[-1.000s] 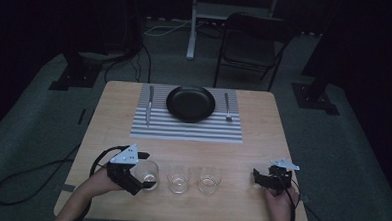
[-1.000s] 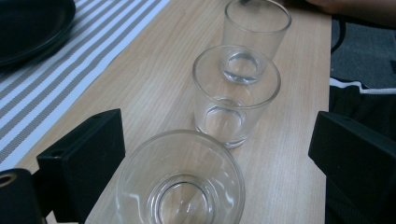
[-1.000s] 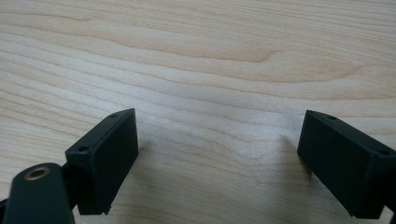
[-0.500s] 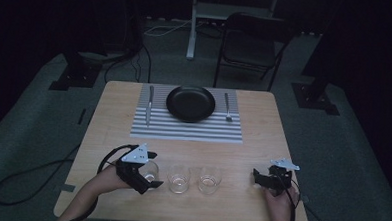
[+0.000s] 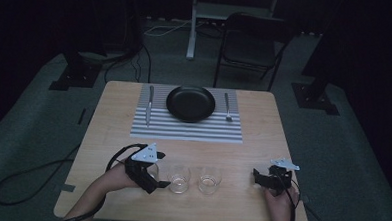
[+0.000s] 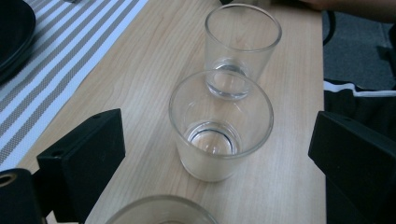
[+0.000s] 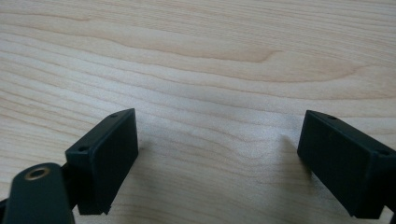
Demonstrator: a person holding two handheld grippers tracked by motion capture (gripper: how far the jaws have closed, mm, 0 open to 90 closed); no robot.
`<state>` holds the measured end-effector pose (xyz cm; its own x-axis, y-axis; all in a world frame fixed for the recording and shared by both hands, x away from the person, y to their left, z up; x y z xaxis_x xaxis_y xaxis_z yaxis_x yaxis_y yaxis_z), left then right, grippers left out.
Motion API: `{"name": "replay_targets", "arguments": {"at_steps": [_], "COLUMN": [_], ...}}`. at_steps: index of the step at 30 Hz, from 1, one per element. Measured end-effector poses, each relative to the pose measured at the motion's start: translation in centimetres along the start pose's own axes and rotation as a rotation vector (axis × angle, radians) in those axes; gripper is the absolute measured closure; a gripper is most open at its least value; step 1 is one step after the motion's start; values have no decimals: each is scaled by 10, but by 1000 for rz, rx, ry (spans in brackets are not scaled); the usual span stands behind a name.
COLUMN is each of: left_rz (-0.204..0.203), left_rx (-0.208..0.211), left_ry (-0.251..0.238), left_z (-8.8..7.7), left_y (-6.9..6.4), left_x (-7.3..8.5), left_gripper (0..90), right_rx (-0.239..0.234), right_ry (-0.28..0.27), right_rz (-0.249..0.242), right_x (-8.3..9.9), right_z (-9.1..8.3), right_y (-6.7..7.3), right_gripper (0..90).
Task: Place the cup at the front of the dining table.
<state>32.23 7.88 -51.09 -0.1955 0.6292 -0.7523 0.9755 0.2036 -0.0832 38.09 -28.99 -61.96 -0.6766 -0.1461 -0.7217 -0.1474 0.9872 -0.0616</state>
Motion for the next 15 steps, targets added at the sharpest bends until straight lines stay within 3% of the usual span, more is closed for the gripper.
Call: {"name": "replay_targets", "arguments": {"at_steps": [15], "left_rz": [29], "left_rx": [15], "left_ry": [42], "left_z": [19], "left_y": [-2], "left_x": [-14], "left_gripper": [42], "right_rx": [0], "right_ry": [0], "right_rz": [0], "right_x": [0], "right_z": [0], "right_y": [0], "right_gripper": [117]}}
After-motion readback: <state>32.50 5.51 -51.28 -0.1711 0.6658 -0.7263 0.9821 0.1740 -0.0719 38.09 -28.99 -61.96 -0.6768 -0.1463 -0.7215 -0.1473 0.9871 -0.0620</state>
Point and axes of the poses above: each handheld gripper's, and its own axes: z roughly forward along the jaws, x roughly out of its underside, y roughly to its left, the point moved 10 cm from there along z, roughly forward along the jaws, and after that the axes turned 6 degrees about x, right-handed, at the moved point
